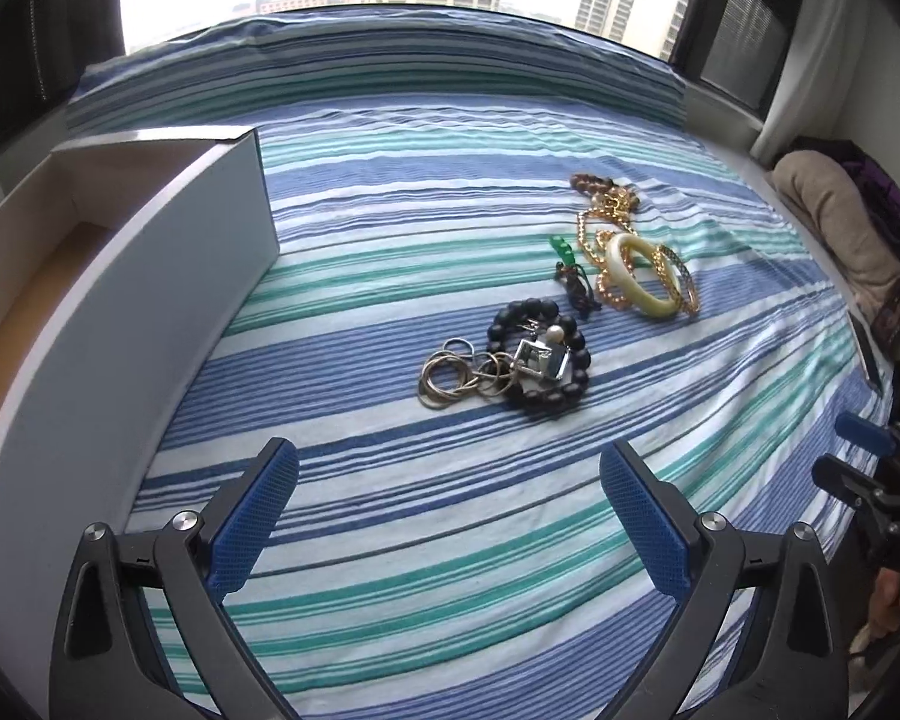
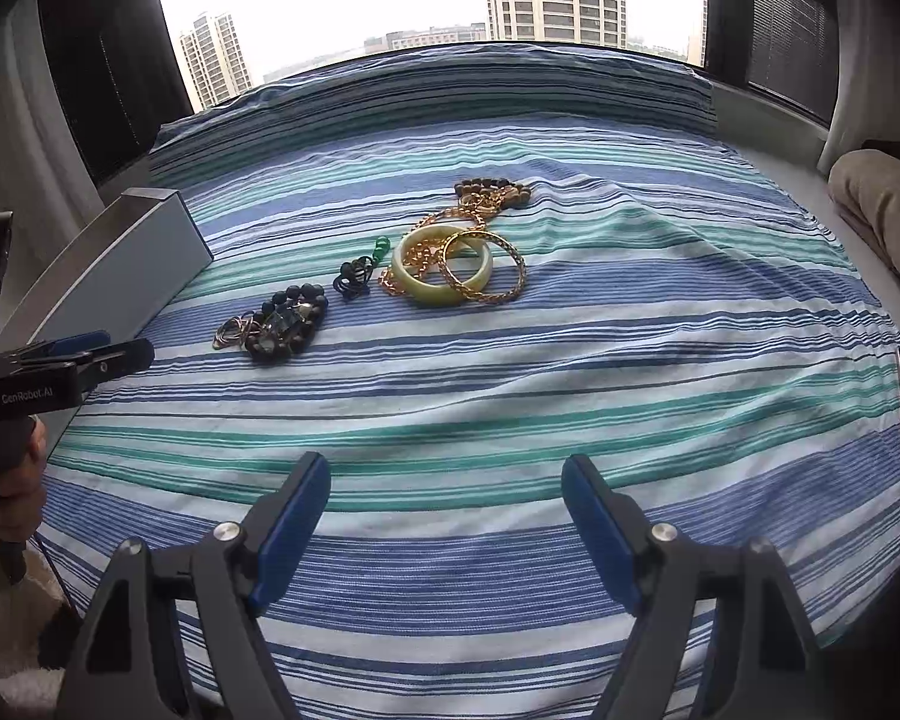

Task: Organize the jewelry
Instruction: 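Grasp the silver key rings with the left tool and lift them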

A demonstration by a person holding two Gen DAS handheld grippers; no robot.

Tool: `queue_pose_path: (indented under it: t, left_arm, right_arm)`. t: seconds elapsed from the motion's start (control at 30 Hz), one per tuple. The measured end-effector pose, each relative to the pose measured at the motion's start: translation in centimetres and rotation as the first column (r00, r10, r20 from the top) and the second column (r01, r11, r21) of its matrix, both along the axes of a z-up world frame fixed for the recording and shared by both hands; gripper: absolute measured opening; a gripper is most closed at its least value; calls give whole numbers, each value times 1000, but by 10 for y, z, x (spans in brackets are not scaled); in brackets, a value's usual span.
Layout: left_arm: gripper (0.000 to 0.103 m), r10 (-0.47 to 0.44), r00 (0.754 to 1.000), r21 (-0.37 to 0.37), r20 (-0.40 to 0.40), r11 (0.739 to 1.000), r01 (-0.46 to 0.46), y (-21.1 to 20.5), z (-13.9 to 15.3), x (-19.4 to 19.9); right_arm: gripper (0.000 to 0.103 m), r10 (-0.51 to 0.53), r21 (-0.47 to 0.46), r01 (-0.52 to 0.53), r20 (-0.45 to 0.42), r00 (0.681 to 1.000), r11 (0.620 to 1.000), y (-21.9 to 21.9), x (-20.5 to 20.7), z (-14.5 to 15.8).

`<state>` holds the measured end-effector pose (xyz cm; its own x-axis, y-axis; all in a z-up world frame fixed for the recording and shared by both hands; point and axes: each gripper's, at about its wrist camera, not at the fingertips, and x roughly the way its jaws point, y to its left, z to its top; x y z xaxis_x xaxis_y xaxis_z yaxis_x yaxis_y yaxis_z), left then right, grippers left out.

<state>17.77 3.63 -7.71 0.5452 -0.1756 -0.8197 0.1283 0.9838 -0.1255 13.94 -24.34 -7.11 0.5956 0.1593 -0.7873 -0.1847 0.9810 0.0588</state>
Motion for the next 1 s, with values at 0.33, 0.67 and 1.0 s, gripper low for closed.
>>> queue_pose_path:
  t: [0.33, 0.67, 1.0]
  left_arm:
    - [77, -129, 989, 48, -72, 990, 133, -7, -51, 64]
    - [20, -238, 970, 57, -54, 969, 241, -26, -48, 62]
    - [18, -108, 994, -110, 28, 988, 111, 4, 4, 14]
  right_arm:
    - [81, 28, 13, -28, -24, 999, 1000, 11, 6, -6]
    - [81, 0, 13, 0, -26, 1000, 1000, 5, 7, -5]
    - [81, -4, 5, 4, 1, 1000, 1000, 3, -1, 4]
